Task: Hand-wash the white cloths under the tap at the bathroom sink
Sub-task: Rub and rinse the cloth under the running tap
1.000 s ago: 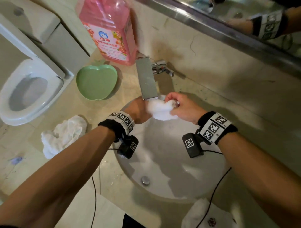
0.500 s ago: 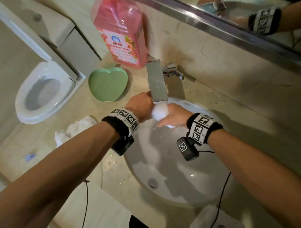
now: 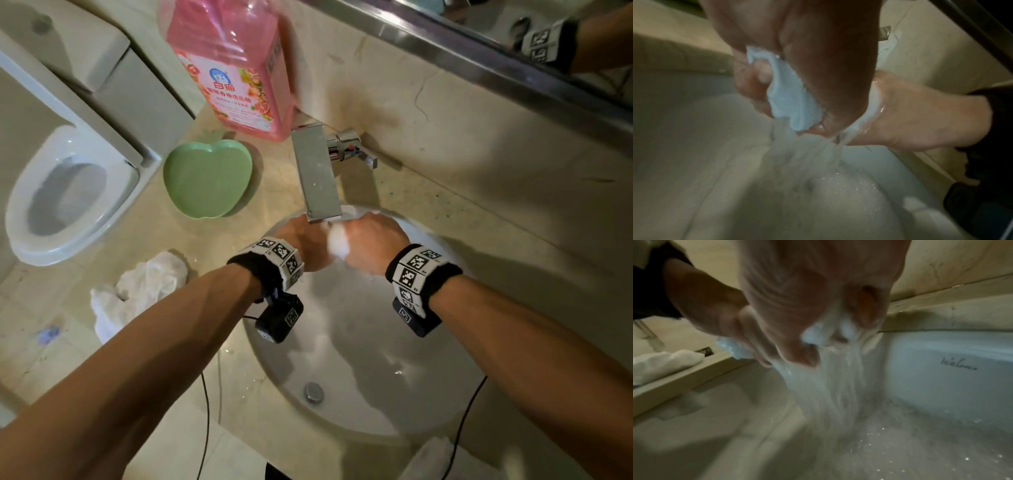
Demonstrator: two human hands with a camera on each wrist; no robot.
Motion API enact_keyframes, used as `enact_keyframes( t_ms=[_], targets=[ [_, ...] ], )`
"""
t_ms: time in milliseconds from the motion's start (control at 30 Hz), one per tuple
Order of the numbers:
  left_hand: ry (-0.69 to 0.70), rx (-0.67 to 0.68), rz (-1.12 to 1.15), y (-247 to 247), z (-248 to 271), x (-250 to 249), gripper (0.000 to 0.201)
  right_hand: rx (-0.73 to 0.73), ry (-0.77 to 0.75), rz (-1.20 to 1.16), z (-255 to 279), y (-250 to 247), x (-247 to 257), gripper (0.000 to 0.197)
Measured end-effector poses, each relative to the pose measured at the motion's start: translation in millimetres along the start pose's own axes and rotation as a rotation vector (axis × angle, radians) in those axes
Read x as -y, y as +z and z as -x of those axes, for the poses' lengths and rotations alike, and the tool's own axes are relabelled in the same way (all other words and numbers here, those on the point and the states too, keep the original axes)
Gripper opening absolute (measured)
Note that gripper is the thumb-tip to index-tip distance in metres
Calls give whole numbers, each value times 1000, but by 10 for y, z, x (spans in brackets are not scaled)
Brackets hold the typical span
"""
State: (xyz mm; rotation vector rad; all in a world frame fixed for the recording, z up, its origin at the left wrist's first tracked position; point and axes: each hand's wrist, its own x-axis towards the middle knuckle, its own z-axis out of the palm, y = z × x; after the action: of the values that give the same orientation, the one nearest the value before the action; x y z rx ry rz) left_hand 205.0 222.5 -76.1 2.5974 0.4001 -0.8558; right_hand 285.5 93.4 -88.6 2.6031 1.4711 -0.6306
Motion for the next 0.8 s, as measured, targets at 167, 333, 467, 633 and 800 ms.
enact_keyframes(
  t_ms=[167, 333, 467, 633, 800],
  targets=[
    [-85, 79, 122, -2, -55, 10, 44, -96, -26, -55, 16, -17, -44, 29],
    [93, -3, 536, -131, 141, 198, 54, -58, -14, -441, -67, -68, -100, 53],
    [-74, 89, 607, -136, 290, 419, 55, -10, -72, -628, -96, -110, 3, 52],
    [-72, 19, 622, 37, 446, 584, 34, 39, -54, -568, -168, -123, 225, 44],
    [-10, -73, 927, 48, 467, 525, 59, -27, -80, -714, -124, -120, 317, 52]
  ],
)
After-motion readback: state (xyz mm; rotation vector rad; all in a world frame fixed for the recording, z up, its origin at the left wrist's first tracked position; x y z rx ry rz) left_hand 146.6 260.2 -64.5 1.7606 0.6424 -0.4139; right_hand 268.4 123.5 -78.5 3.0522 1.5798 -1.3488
